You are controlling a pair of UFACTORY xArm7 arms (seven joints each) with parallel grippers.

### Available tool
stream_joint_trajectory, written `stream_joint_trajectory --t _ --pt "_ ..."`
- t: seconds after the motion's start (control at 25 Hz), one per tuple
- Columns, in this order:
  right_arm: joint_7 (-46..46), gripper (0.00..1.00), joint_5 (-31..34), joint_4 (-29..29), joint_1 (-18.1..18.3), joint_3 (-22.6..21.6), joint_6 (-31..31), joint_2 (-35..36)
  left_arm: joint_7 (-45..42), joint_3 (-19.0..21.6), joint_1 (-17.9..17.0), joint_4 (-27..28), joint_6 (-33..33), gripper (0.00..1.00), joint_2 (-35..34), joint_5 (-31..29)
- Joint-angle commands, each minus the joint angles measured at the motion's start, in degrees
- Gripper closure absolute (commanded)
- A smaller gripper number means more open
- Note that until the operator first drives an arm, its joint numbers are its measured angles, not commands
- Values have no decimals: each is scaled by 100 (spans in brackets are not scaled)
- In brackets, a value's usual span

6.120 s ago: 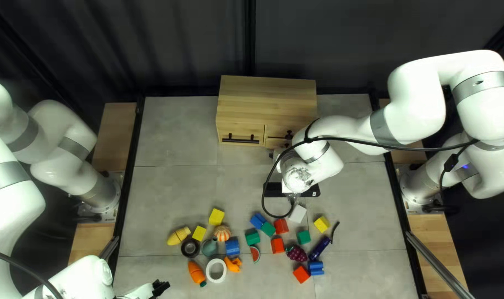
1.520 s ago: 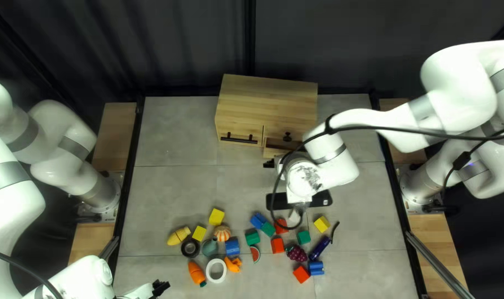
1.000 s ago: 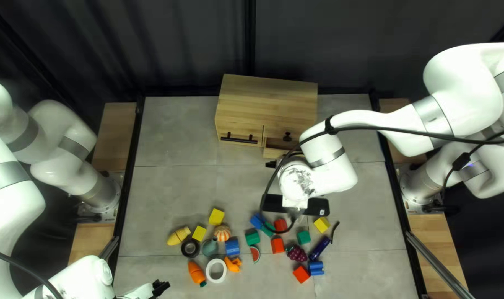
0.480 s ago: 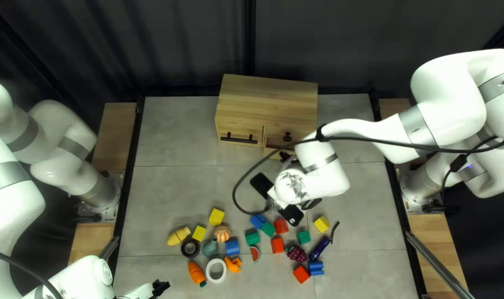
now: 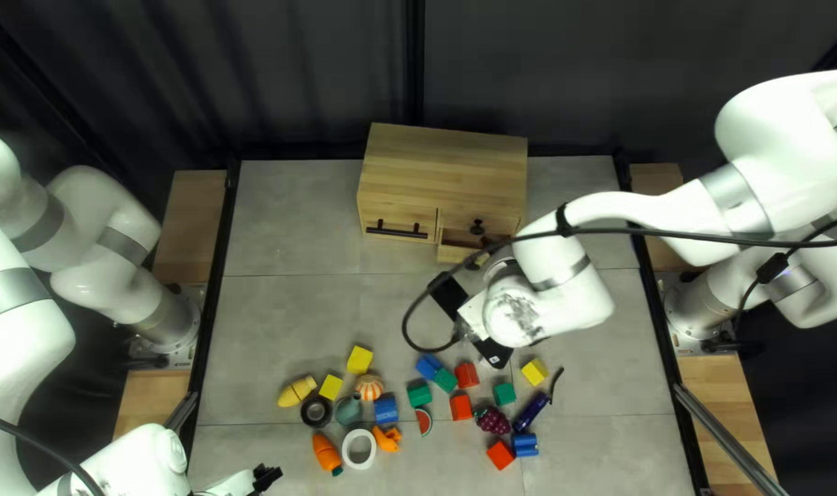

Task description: Open drawers and place objects into drawer and close

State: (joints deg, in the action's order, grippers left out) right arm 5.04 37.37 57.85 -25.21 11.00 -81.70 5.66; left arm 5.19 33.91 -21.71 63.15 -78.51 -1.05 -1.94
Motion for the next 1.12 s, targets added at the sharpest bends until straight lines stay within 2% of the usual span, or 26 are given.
stream_joint_trajectory --t 0.04,0.24,0.44,0.64,0.8,0.84,1.12 --pt "-547 0 567 -709 96 132 339 -459 0 0 0 0 0 0 0 0" --pt "-850 0 951 -1027 280 308 546 -894 0 0 0 0 0 0 0 0" --pt "-945 0 1031 -874 462 493 739 -816 0 0 0 0 0 0 0 0" --pt "-1166 0 818 -696 585 626 949 -666 0 0 0 0 0 0 0 0" --pt "-1098 0 628 -467 577 620 848 -615 0 0 0 0 0 0 0 0" --pt "-739 0 561 -247 505 549 760 -552 0 0 0 0 0 0 0 0" --pt "-652 0 560 -226 492 537 757 -552 0 0 0 0 0 0 0 0"
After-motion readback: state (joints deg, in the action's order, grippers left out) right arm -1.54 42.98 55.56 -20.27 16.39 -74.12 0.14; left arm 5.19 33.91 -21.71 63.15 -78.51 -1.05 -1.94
